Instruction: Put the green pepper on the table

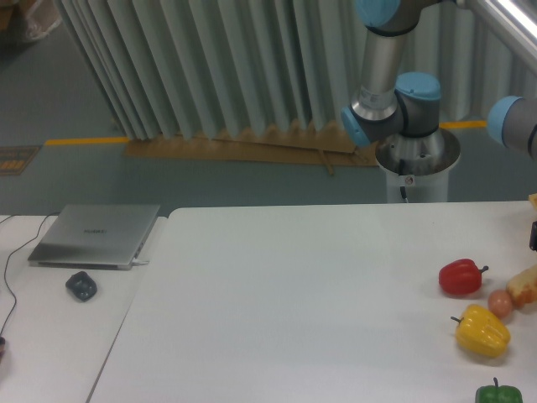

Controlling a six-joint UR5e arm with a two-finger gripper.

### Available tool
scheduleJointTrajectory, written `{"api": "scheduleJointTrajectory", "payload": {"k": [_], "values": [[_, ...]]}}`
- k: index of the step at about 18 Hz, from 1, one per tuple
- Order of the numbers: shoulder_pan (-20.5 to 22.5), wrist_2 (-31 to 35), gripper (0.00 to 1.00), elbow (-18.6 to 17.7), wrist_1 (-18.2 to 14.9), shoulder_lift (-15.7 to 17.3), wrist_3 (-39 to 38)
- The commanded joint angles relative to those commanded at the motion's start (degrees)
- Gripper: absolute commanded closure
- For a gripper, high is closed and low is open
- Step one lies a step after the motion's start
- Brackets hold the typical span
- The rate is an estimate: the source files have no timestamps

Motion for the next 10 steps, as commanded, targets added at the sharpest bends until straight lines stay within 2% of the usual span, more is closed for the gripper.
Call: {"api": "scheduleJointTrajectory", "payload": {"k": [10], "values": [[0.00,0.00,0.00,-0.97,-0.09,0.79,0.09]]}}
